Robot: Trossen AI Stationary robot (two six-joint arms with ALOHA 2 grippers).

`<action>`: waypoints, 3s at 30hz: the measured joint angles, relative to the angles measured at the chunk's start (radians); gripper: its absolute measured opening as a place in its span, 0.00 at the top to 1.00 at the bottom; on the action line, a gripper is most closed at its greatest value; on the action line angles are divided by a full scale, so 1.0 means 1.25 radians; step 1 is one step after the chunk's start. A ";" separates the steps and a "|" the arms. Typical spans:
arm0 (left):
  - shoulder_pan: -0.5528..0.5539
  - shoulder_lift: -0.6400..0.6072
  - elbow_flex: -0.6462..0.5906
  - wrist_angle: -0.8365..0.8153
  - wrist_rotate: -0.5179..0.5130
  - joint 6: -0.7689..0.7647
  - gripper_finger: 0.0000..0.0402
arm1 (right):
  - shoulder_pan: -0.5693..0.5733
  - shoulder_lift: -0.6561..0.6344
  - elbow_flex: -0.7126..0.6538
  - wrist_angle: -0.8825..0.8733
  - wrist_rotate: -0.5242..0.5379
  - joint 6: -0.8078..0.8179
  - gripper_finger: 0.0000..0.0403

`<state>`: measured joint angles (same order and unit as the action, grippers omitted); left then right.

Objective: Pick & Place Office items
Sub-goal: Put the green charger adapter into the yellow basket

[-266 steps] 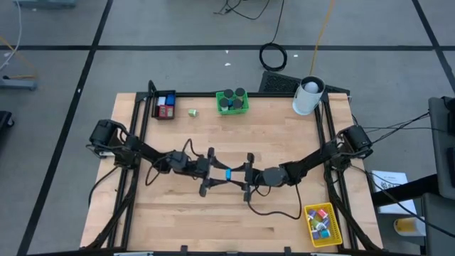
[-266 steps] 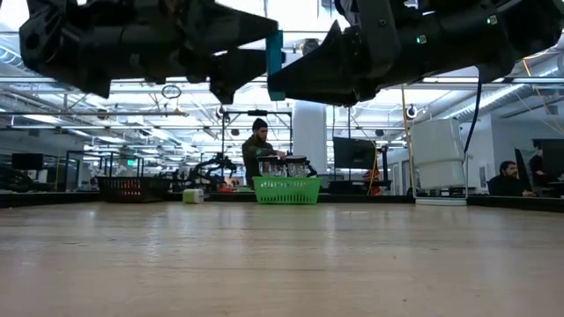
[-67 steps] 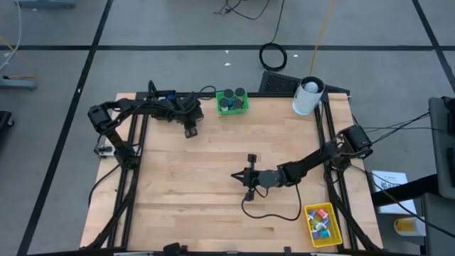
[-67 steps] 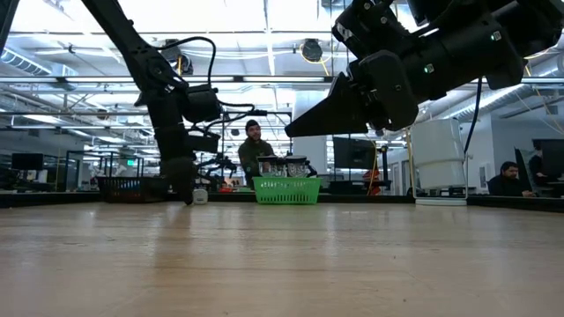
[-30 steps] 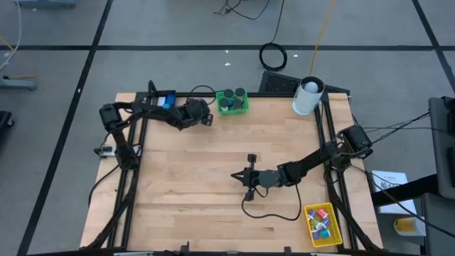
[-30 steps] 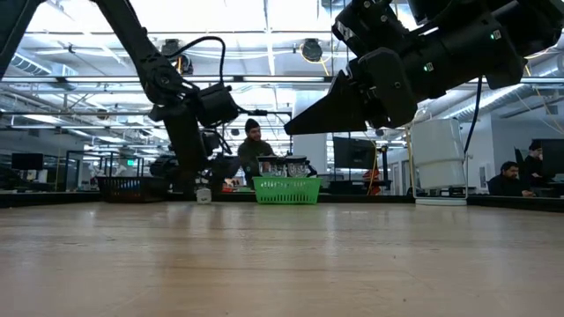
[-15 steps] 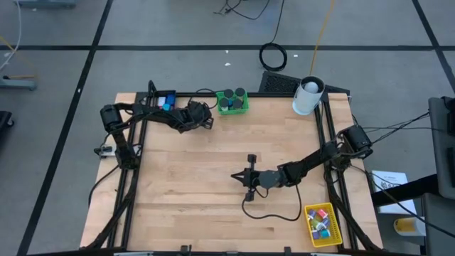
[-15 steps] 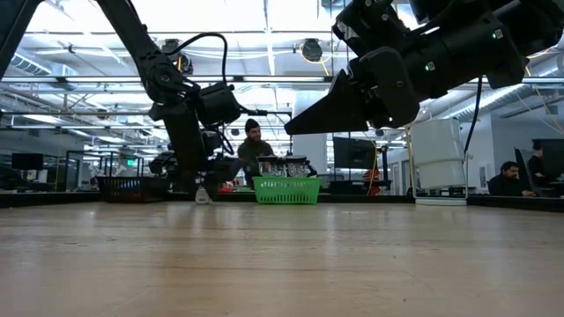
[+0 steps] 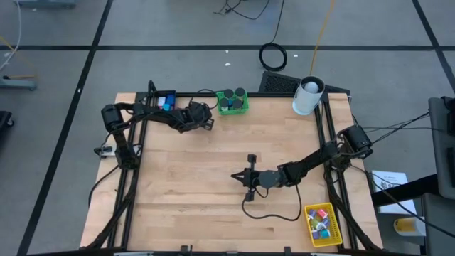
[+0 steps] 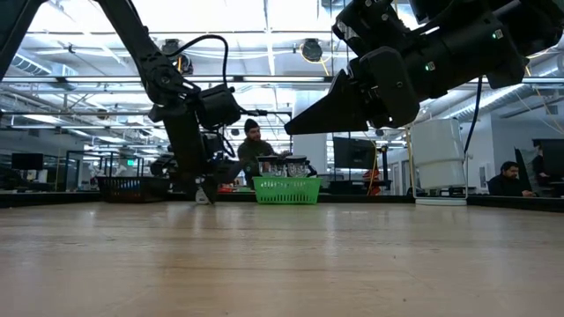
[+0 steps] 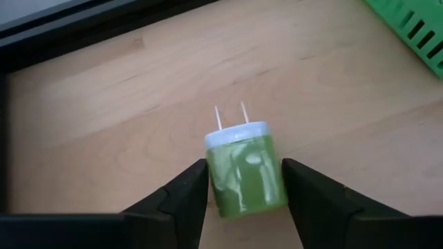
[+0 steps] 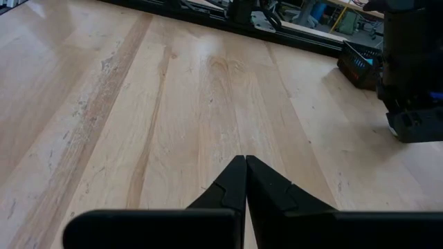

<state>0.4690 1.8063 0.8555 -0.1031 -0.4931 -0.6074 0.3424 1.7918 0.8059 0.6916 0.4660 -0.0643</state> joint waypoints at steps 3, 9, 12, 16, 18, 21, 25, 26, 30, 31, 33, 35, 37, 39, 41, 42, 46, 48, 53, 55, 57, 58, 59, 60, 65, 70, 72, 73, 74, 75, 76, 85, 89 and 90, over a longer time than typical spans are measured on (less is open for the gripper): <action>0.000 0.003 0.000 0.002 -0.001 0.004 0.54 | 0.000 0.000 0.000 0.000 0.000 0.000 1.00; 0.000 0.004 0.000 0.003 0.000 0.026 0.63 | 0.000 0.000 0.000 0.000 0.000 0.000 1.00; 0.000 0.004 0.001 0.003 -0.001 0.048 0.66 | 0.000 0.000 0.000 0.000 0.000 0.000 1.00; -0.004 0.000 -0.001 -0.003 -0.020 0.077 0.66 | 0.000 0.000 0.000 0.000 0.001 0.000 1.00; -0.013 -0.002 -0.010 -0.007 -0.056 0.084 0.66 | 0.001 -0.002 0.000 -0.002 0.008 0.000 1.00; -0.037 -0.016 -0.047 0.011 -0.091 0.088 0.66 | 0.016 -0.032 -0.001 -0.048 0.083 -0.005 1.00; -0.084 -0.036 -0.142 0.150 -0.123 0.087 0.66 | 0.036 -0.098 -0.011 -0.163 0.194 0.048 1.00; -0.100 -0.041 -0.174 0.204 -0.130 0.095 0.66 | 0.037 -0.122 -0.017 -0.176 0.194 0.077 1.00; -0.168 -0.069 -0.290 0.447 -0.124 0.182 0.66 | 0.030 -0.233 -0.094 -0.183 0.188 0.199 1.00; -0.187 -0.076 -0.314 0.512 -0.125 0.229 0.66 | 0.022 -0.258 -0.121 -0.182 0.175 0.232 1.00; -0.234 -0.087 -0.345 0.639 -0.130 0.332 0.66 | -0.006 -0.304 -0.174 -0.170 0.131 0.310 1.00; -0.284 -0.090 -0.361 0.731 -0.130 0.433 0.66 | -0.039 -0.329 -0.217 -0.132 0.079 0.388 0.99; -0.336 -0.090 -0.357 0.784 -0.128 0.521 0.66 | -0.065 -0.332 -0.246 -0.109 0.045 0.445 0.97; -0.385 -0.090 -0.339 0.805 -0.130 0.587 0.66 | -0.080 -0.324 -0.250 -0.108 0.021 0.471 0.92; -0.425 -0.090 -0.321 0.809 -0.129 0.627 0.66 | -0.088 -0.320 -0.249 -0.102 0.001 0.485 0.86; -0.443 -0.090 -0.311 0.809 -0.129 0.642 0.66 | -0.092 -0.316 -0.249 -0.094 -0.007 0.490 0.82; -0.493 -0.090 -0.286 0.813 -0.115 0.677 0.66 | -0.096 -0.310 -0.249 -0.065 -0.021 0.498 0.67; -0.507 -0.089 -0.280 0.812 -0.103 0.687 0.66 | -0.096 -0.310 -0.248 -0.056 -0.021 0.506 0.59; -0.528 -0.089 -0.270 0.816 -0.076 0.704 0.66 | -0.101 -0.310 -0.248 -0.046 -0.037 0.574 0.41; -0.532 -0.089 -0.263 0.815 -0.065 0.711 0.66 | -0.109 -0.309 -0.248 -0.030 -0.056 0.600 0.34; -0.536 -0.089 -0.258 0.816 -0.063 0.715 0.66 | -0.121 -0.290 -0.245 -0.002 -0.064 0.615 0.28; -0.537 -0.089 -0.258 0.815 -0.063 0.715 0.66 | -0.129 -0.276 -0.240 0.004 -0.071 0.622 0.26; -0.539 -0.089 -0.258 0.814 -0.060 0.715 0.66 | -0.137 -0.265 -0.237 0.006 -0.089 0.628 0.23; -0.539 -0.089 -0.258 0.813 -0.056 0.715 0.66 | -0.146 -0.254 -0.232 0.010 -0.108 0.632 0.21; -0.539 -0.089 -0.258 0.808 -0.045 0.714 0.66 | -0.188 -0.186 -0.170 0.024 -0.193 0.637 0.15; -0.539 -0.089 -0.258 0.797 -0.045 0.712 0.66 | -0.216 -0.151 -0.104 0.024 -0.208 0.605 0.14; -0.539 -0.089 -0.258 0.796 -0.044 0.713 0.66 | -0.227 -0.139 -0.087 0.016 -0.209 0.602 0.14; -0.539 -0.089 -0.258 0.796 -0.044 0.712 0.66 | -0.233 -0.133 -0.082 0.007 -0.211 0.602 0.14; -0.539 -0.089 -0.258 0.796 -0.044 0.712 0.66 | -0.239 -0.123 -0.072 0.010 -0.219 0.602 0.14; -0.539 -0.089 -0.258 0.796 -0.044 0.712 0.66 | -0.245 -0.112 -0.062 0.015 -0.230 0.605 0.14; -0.539 -0.089 -0.258 0.796 -0.043 0.713 0.66 | -0.248 -0.103 -0.056 0.015 -0.234 0.607 0.14; -0.539 -0.089 -0.258 0.794 -0.040 0.710 0.66 | -0.258 0.001 0.055 0.012 -0.294 0.585 0.17; -0.539 -0.089 -0.258 0.790 -0.040 0.709 0.66 | -0.259 0.019 0.080 0.010 -0.293 0.585 0.23; -0.539 -0.089 -0.258 0.790 -0.040 0.709 0.66 | -0.259 0.021 0.083 0.013 -0.293 0.584 0.26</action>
<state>-0.2050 1.6951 0.5327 0.8841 -0.5426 0.2791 0.0189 1.8182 0.9092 0.7074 0.0998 0.6663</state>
